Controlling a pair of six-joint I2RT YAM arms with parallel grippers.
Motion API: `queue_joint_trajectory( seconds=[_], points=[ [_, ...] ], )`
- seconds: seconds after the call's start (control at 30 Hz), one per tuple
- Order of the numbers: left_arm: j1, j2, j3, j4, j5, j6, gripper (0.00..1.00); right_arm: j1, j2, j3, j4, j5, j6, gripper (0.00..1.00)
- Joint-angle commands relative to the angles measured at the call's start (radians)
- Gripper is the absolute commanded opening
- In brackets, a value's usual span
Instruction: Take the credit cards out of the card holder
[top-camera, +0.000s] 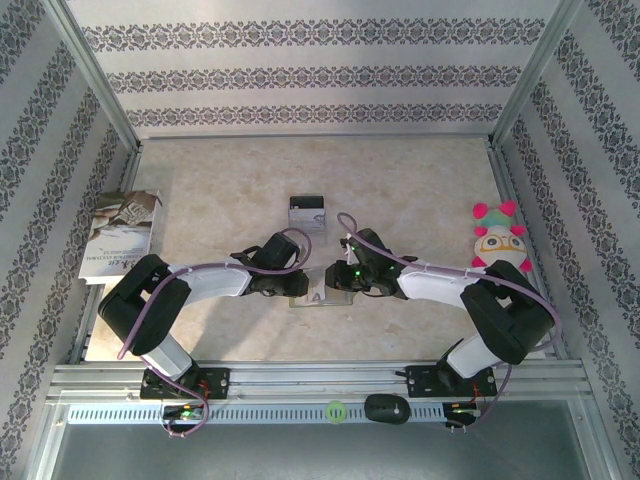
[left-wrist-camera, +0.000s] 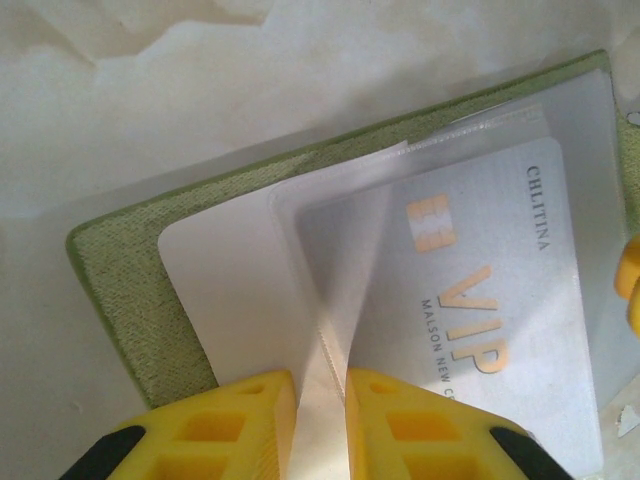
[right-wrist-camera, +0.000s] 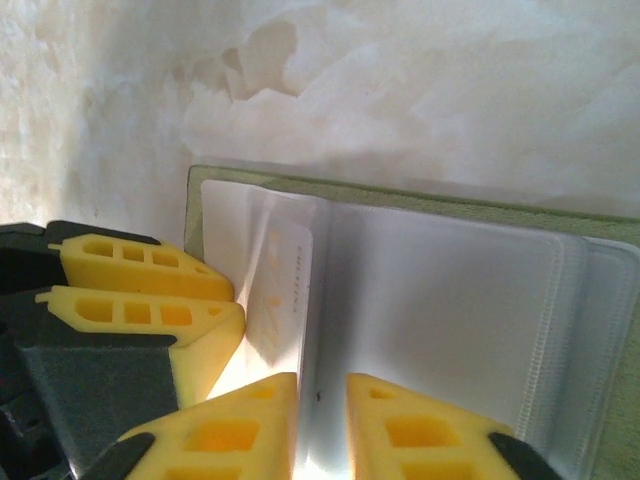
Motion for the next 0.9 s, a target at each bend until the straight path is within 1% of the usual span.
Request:
queue_joint_trajectory(
  seconds=[0.0,0.17,0.33,0.73,0.8,0.87],
  points=[
    [-0.003,0.072,-0.028,-0.020,0.007,0.012,0.23,0.016,0.022,0.035,-0.001,-0.005,-0.023,0.24],
    [-0.002,0.072,-0.031,-0.015,0.008,0.012,0.22,0.025,0.050,0.049,-0.016,0.015,-0.032,0.23],
    [-0.002,0.077,-0.033,-0.010,0.011,0.011,0.22,0.054,0.072,0.091,-0.090,0.068,-0.068,0.19],
    [-0.001,0.075,-0.036,-0.008,0.020,0.008,0.22,0.081,0.113,0.124,-0.090,0.064,-0.071,0.21],
    [0.002,0.053,-0.044,-0.011,0.015,0.008,0.24,0.076,0.101,0.118,-0.088,0.066,-0.073,0.22],
    [0.008,0.010,-0.051,-0.024,0.009,0.005,0.30,0.074,0.075,0.098,-0.057,0.059,-0.073,0.26]
  ],
)
